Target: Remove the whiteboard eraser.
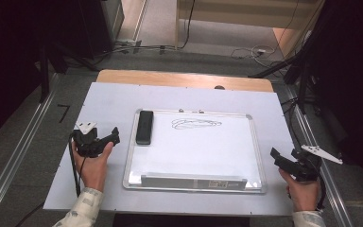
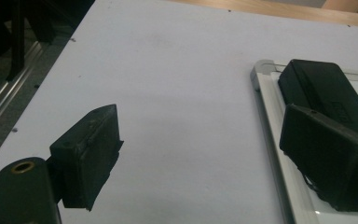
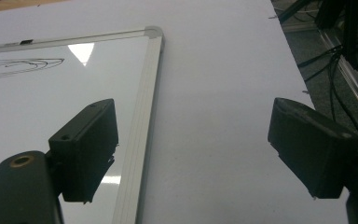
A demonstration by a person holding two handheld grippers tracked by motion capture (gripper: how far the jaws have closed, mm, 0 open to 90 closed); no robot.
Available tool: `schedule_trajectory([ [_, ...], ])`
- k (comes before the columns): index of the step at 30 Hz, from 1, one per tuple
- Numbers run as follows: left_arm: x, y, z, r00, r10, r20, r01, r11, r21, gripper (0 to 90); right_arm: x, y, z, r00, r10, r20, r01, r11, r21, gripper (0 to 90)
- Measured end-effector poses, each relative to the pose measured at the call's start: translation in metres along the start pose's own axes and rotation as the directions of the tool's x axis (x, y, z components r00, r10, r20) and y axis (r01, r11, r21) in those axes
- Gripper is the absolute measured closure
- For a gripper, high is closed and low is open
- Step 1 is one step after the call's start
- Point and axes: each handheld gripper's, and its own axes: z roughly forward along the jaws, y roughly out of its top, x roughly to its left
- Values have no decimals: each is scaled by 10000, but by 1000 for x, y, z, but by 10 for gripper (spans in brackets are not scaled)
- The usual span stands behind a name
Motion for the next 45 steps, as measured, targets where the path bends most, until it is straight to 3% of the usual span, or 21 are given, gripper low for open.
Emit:
schedule_trajectory([
  [7, -17, 3, 5, 9996, 29, 295, -35, 9997, 230, 122, -3, -2, 2, 9989, -458, -45, 459, 9989, 122, 146],
  [11, -20, 3, 5, 9991, 24, 434, -36, 9996, 270, 124, 2, -2, 4, 9944, -1061, -7, 1061, 9943, 88, 144],
  [15, -27, 3, 6, 9987, 18, 504, -33, 9996, 287, 125, 5, -2, 6, 9933, -1151, 26, 1151, 9932, 184, 144],
  [19, -32, 4, 9, 9974, -92, 709, 75, 9997, 240, 136, 5, -3, 7, 9938, -1112, 87, 1108, 9933, 338, 144],
  [25, -44, 8, 23, 9932, -206, 1145, 140, 9982, 576, 136, 5, -3, 7, 9946, -1028, 132, 1022, 9940, 379, 144],
  [45, -72, 18, 50, 9906, 33, 1369, -186, 9937, 1109, 154, 4, -4, 8, 9954, -944, 157, 935, 9943, 506, 144],
])
